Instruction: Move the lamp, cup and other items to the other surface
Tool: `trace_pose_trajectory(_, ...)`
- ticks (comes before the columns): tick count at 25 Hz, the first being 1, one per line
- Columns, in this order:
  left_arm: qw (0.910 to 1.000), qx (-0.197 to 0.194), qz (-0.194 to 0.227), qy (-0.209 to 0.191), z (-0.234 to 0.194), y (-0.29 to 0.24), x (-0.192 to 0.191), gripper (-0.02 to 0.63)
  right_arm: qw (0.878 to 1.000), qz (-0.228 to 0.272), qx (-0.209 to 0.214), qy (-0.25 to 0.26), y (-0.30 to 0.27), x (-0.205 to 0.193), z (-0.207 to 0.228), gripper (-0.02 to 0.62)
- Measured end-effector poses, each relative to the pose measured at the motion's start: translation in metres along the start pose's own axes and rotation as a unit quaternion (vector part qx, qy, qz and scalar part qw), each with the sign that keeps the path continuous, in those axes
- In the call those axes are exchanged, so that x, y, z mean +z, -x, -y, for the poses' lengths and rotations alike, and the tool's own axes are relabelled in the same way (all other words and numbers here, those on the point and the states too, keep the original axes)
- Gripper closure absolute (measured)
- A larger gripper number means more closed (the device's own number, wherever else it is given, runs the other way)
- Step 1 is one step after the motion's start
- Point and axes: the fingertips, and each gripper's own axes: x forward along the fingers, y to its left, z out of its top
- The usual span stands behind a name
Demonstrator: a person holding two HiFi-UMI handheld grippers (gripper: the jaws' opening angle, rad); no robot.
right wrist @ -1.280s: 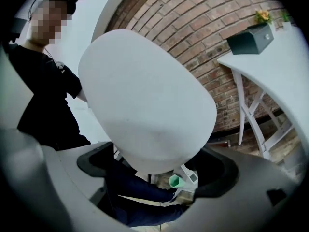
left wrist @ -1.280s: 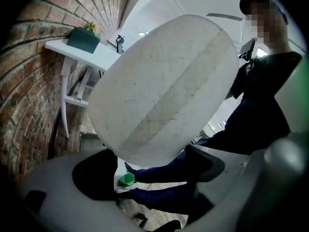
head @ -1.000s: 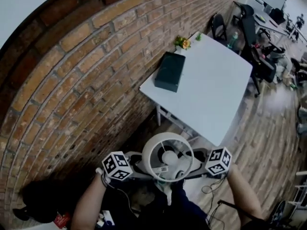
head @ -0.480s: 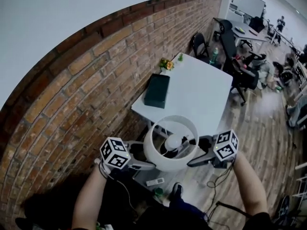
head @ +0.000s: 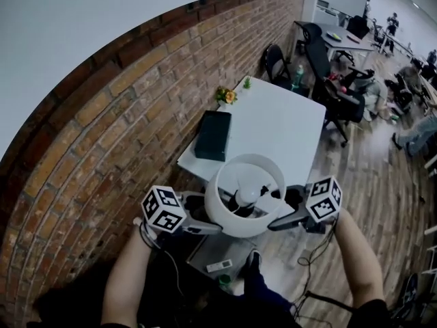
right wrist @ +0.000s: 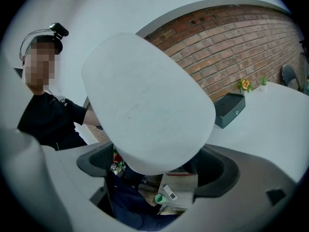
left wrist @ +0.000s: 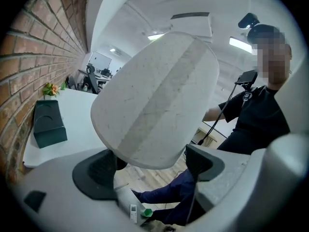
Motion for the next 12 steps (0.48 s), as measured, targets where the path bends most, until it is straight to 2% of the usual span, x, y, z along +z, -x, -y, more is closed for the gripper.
trace_pose_trajectory(8, 0.9998, 0.013, -0.001, 0.014, -0.056, -0.032, 0.049, 0.183, 1.000, -0.003, 0.016, 0.005, 0.036, 0.023, 0.074, 0.067)
trace_pose_trajectory(12, 0.9995, 0.017, -0.001, 0.026, -0.086, -0.052, 0.060, 0.183, 1.000, -0.016, 0.018, 0.007, 0.048, 0.028, 0.108, 0.067)
